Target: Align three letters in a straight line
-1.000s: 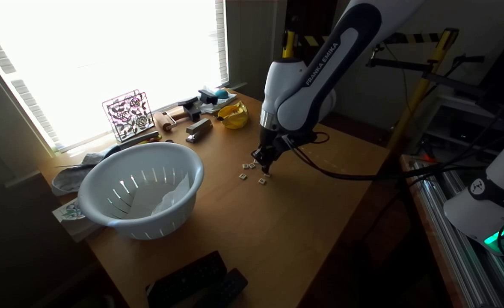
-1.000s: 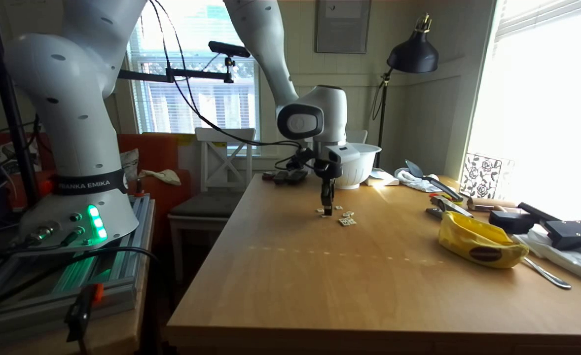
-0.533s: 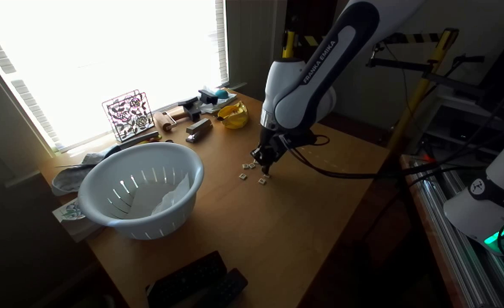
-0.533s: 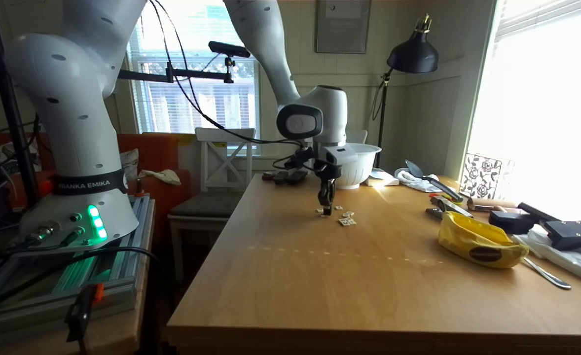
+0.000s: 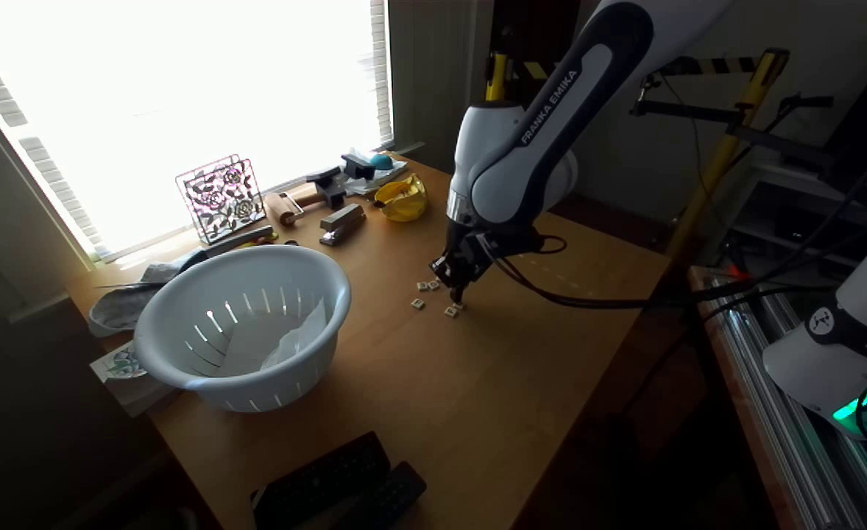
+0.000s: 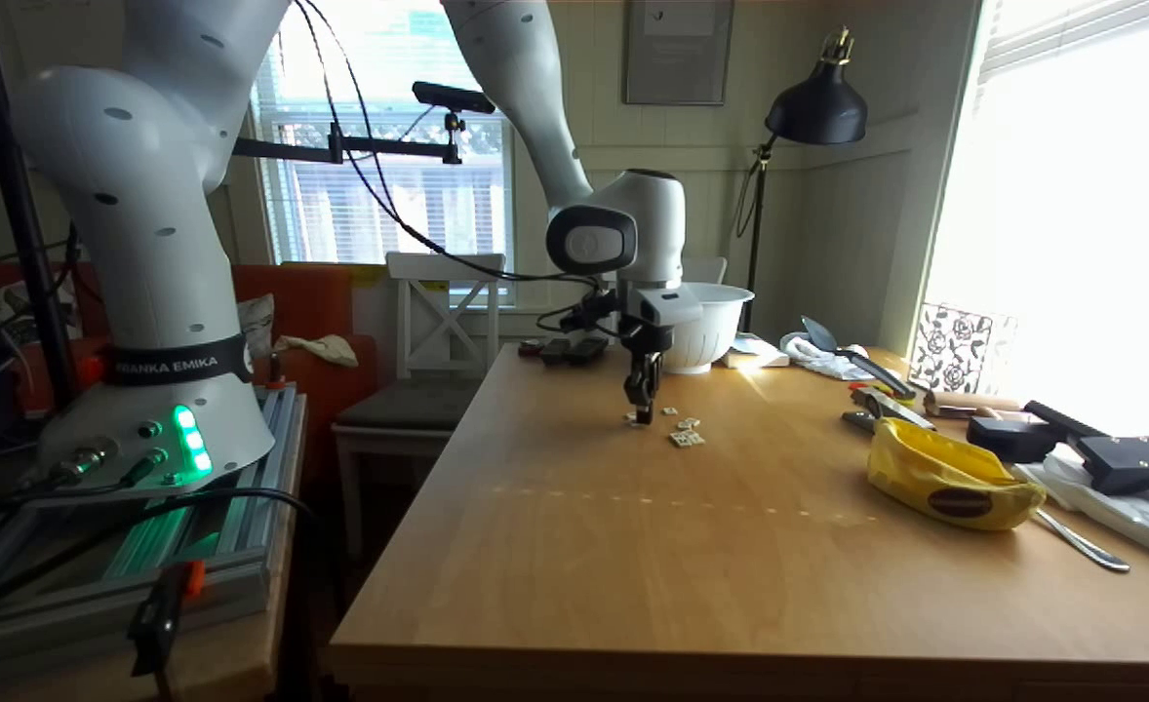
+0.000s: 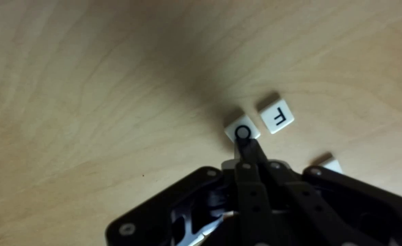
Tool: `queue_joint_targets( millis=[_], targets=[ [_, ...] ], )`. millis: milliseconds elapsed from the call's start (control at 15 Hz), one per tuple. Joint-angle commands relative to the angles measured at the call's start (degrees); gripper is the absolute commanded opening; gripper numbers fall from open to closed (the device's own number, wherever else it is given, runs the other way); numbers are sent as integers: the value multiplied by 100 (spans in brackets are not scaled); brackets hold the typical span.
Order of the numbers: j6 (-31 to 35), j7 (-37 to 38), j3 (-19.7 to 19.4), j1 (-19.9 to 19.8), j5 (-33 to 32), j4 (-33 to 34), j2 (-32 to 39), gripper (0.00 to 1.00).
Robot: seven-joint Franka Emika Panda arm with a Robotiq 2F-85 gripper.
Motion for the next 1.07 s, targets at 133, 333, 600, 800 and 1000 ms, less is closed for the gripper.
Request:
queue_joint_targets(
  millis=[133, 333, 600, 800, 1000],
  targets=[
    [-119, 109, -28, 87, 195, 0, -16, 0],
    [-123, 150, -39, 92, 192, 13, -8, 0],
    [-120, 206, -54, 101, 186, 42, 10, 0],
    [-121, 234, -65, 108, 181, 59, 24, 0],
    [-127, 252, -74, 113, 175, 79, 34, 0]
  ],
)
